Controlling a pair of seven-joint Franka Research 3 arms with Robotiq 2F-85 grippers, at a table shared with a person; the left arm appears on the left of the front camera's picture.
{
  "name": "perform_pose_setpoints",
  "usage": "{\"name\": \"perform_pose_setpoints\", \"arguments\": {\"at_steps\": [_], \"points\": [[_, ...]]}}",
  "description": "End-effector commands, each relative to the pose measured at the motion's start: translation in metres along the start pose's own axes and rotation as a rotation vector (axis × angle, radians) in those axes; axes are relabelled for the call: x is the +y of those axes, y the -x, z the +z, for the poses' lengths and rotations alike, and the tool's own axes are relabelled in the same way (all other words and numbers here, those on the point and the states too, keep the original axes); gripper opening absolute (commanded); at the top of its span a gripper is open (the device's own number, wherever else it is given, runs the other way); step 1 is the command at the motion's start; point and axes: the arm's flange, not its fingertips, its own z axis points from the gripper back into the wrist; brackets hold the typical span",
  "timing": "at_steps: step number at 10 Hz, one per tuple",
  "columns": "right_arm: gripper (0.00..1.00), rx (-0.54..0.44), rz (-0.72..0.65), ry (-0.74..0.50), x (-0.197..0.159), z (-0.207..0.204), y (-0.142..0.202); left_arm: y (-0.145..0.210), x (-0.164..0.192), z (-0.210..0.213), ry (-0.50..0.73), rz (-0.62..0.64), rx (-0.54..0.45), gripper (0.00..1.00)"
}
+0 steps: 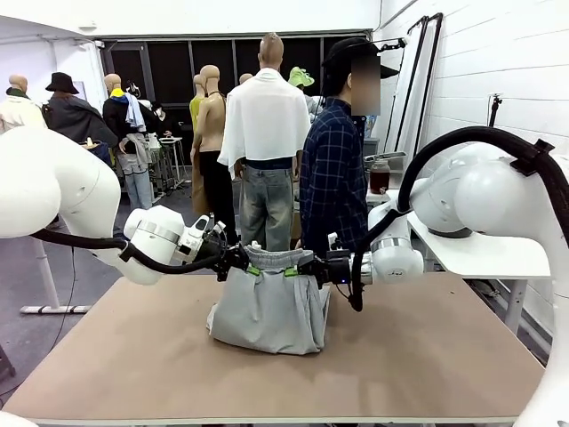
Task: Fold the training pants.
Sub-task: Fold the Training pants in half.
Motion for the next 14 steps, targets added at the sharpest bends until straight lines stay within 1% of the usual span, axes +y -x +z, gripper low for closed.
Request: {"name": "perform_pose_setpoints", "arguments": {"at_steps": [1,3,5,6,7,10,14], "points": [[0.0,-0.071,-0.047,0.012,-0.015,0.018,-0.021,-0.014,0.024,0.017,0.002,0.036,-0.043,0.0],[0.0,-0.083,-0.076,0.023,-0.024,0.021,-0.025,-0.016,0.035,0.012,0.009,0.06,-0.042,0.0],[0.0,-0.072,-0.084,0.031,-0.029,0.02,-0.03,-0.018,0.042,0.008,0.022,0.067,-0.039,0.0],[0.0,-0.053,-0.064,0.032,-0.024,0.019,-0.029,-0.017,0.038,0.01,0.038,0.024,-0.024,0.0],[0.0,-0.014,-0.058,0.002,-0.022,-0.002,-0.011,-0.01,0.023,-0.013,0.034,0.058,-0.006,0.0],[0.0,-0.007,-0.057,-0.002,-0.021,-0.006,-0.01,-0.011,0.02,-0.016,0.046,0.051,0.005,0.0],[0.0,-0.067,-0.108,0.012,-0.037,-0.004,-0.029,-0.039,0.024,-0.022,0.021,0.084,0.007,0.0]]}}
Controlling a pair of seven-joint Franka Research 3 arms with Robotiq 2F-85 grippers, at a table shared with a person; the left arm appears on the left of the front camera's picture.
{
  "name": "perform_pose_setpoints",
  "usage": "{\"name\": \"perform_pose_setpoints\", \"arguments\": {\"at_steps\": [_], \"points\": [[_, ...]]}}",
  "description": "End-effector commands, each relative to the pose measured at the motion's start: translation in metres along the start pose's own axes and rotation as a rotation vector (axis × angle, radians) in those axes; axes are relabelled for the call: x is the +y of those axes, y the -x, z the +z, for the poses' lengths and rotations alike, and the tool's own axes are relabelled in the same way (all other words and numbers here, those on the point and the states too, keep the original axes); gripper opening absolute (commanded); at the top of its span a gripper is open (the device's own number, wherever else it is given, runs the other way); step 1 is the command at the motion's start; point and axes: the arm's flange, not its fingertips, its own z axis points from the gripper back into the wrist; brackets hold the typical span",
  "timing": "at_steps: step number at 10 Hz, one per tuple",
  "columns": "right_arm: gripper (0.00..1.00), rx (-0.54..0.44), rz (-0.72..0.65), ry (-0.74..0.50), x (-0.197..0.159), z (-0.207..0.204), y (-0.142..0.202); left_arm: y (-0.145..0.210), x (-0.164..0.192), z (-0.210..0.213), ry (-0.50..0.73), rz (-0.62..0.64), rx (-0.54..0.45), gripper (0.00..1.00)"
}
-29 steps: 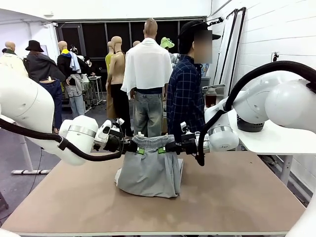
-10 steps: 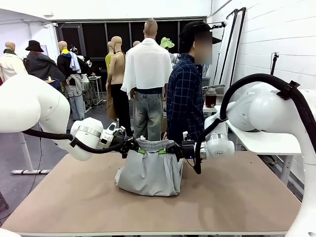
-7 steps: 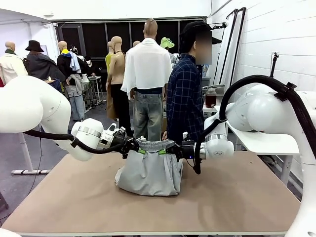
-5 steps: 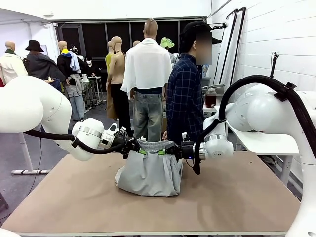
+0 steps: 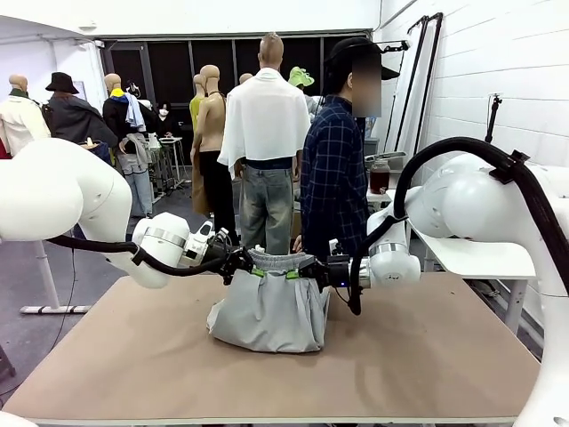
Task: Fold the training pants.
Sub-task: Fold the Training pants in half.
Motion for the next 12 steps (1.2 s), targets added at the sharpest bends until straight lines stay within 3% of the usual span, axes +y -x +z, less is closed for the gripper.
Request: {"name": "perform_pose_setpoints", "arguments": {"at_steps": [1,12], "points": [[0.0,-0.055,-0.045,0.006,-0.009,-0.001,-0.019,-0.023,0.003,-0.002,-0.026,0.033,0.0,0.0],[0.0,-0.138,-0.105,0.074,-0.039,0.011,-0.035,-0.049,0.036,-0.023,-0.041,0.128,0.011,0.0]]}}
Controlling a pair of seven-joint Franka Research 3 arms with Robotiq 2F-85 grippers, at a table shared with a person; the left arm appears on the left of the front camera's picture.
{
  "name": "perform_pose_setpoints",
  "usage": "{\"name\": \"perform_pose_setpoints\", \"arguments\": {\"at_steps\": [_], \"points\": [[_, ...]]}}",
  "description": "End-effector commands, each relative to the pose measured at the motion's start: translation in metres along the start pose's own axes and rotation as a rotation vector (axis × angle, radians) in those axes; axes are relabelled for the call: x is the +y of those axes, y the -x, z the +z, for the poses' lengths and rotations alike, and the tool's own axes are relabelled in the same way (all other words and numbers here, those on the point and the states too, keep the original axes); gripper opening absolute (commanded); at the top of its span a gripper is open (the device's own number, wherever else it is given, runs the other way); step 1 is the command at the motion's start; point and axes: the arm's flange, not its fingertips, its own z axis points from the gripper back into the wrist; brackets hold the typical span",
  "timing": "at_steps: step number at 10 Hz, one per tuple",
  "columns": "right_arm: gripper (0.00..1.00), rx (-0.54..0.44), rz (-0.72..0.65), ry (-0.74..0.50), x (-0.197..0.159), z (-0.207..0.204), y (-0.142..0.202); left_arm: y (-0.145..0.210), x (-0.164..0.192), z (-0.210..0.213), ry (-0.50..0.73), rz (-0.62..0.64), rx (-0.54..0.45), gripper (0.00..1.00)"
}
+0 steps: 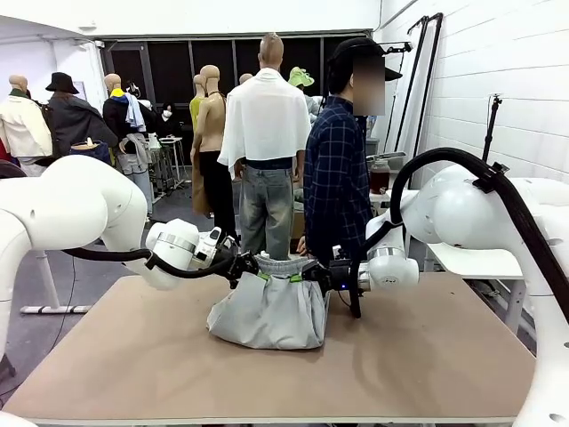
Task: Fold the training pants.
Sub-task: Fold the Training pants in half.
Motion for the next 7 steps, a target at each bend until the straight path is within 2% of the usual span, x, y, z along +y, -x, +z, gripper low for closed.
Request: {"name": "perform_pose_setpoints", "arguments": {"at_steps": [1,7], "points": [[0.0,-0.092,-0.029,0.024,-0.008,0.008,-0.017,-0.017,0.008,0.004,-0.028,0.024,-0.012,0.0],[0.0,-0.091,-0.088,0.095,-0.021,0.009,-0.021,-0.021,0.021,0.0,-0.095,0.113,0.012,0.0]]}}
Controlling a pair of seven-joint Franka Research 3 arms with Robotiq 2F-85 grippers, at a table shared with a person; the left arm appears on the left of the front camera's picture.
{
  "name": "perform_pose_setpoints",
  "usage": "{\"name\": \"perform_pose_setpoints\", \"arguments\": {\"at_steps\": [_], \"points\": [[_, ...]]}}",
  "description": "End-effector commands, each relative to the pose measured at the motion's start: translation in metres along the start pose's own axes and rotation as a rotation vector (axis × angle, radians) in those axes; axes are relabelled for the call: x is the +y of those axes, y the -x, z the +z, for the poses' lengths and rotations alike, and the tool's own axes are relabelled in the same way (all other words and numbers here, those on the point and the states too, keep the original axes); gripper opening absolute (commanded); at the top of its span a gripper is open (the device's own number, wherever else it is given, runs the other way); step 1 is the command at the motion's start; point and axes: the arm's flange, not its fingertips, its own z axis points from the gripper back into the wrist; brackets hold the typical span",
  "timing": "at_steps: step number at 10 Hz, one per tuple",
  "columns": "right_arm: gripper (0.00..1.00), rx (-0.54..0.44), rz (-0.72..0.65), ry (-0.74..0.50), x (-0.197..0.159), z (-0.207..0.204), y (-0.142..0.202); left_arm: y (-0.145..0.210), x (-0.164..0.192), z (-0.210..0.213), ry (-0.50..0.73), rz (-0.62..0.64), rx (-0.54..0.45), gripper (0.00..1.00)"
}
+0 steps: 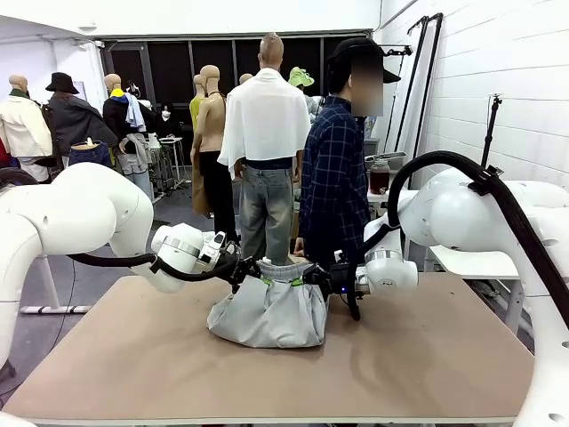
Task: Fold the training pants.
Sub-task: Fold the Training pants in half.
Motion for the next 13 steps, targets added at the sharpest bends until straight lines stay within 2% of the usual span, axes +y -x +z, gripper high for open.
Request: {"name": "perform_pose_setpoints", "arguments": {"at_steps": [1,2,3,7,8,13], "points": [[0.0,-0.064,-0.034,0.048,-0.007,0.01,-0.02,-0.011,0.011,0.012,-0.065,0.039,-0.001,0.0],[0.0,-0.067,-0.043,0.056,-0.007,0.011,-0.02,-0.012,0.013,0.013,-0.064,0.043,-0.004,0.0],[0.07,-0.068,-0.055,0.058,-0.008,0.01,-0.021,-0.012,0.014,0.015,-0.066,0.049,-0.01,0.0],[0.86,-0.07,-0.081,0.079,-0.004,0.017,-0.022,-0.009,0.02,0.025,-0.074,0.073,-0.028,0.8],[1.0,-0.071,-0.085,0.086,-0.003,0.02,-0.021,-0.007,0.022,0.027,-0.071,0.078,-0.03,1.0],[1.0,-0.092,-0.079,0.132,0.002,0.053,-0.02,0.018,0.024,0.07,-0.055,0.068,-0.114,1.0]]}}
